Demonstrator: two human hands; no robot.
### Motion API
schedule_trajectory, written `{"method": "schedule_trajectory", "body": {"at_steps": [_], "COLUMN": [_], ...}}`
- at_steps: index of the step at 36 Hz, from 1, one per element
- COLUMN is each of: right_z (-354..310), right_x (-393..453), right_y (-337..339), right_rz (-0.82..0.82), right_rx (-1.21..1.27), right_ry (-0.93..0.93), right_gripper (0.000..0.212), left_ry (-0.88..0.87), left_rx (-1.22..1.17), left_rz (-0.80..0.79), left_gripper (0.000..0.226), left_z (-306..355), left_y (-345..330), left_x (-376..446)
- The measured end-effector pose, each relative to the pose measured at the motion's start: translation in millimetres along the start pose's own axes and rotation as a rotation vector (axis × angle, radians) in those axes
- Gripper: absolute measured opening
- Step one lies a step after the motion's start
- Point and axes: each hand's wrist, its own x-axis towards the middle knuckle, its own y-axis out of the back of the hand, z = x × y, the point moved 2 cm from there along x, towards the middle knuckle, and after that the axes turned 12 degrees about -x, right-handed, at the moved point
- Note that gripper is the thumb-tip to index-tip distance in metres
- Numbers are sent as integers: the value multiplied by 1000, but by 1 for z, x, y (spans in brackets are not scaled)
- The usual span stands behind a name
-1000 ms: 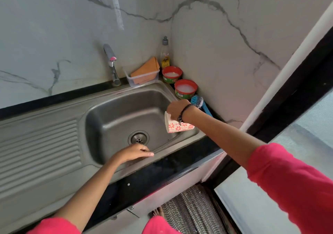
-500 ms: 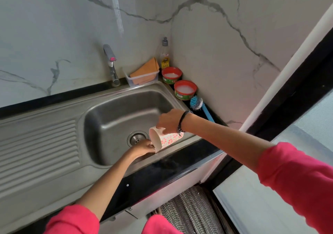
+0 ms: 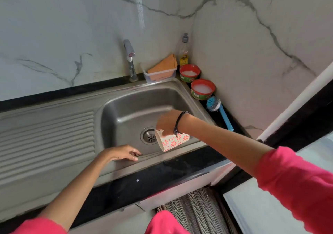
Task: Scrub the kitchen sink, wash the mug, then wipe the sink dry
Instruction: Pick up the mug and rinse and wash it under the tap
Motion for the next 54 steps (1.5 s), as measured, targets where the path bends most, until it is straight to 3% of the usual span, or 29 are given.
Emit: {"method": "schedule_trajectory", "body": {"at_steps": [4, 13, 16, 20, 27, 31, 35, 41, 45, 47, 52, 54], "right_z": [-9, 28, 42, 46, -13, -20, 11, 72, 98, 103, 116, 117], "right_x": [14, 36, 46, 68, 129, 160, 168, 166, 158, 154, 154, 154], "right_y": [6, -6, -10, -10, -14, 17, 37, 6, -23, -34, -45, -43], "right_rz": [66, 126, 82, -53, -155, -197, -98, 65, 130, 137, 240, 284], "right_rx": [13, 386, 350, 76, -272, -43, 113, 196, 402, 562, 986, 1073], "right_ry": [51, -27, -36, 35, 276, 347, 298, 37, -206, -292, -481, -512], "right_gripper": [35, 36, 37, 35, 33, 36, 38, 32, 35, 35, 27, 26], "left_ry": [-33, -22, 10, 108, 253, 312, 332, 313, 260, 213, -57, -117], "left_rx": [4, -75, 116, 446, 814, 856, 875, 639, 381, 220, -199, -371], "left_rz": [57, 206, 172, 155, 16, -17, -44, 50, 123, 257, 779, 879], "left_gripper": [39, 24, 25, 26, 33, 35, 41, 39, 32, 26, 33, 39], "left_z": [13, 2, -11, -24, -39, -38, -37, -25, -22, -9, 51, 79], "left_y": [-10, 5, 22, 28, 19, 28, 42, 71, 110, 134, 217, 240], "left_x": [4, 8, 8, 6, 19, 20, 22, 30, 47, 56, 80, 86]}}
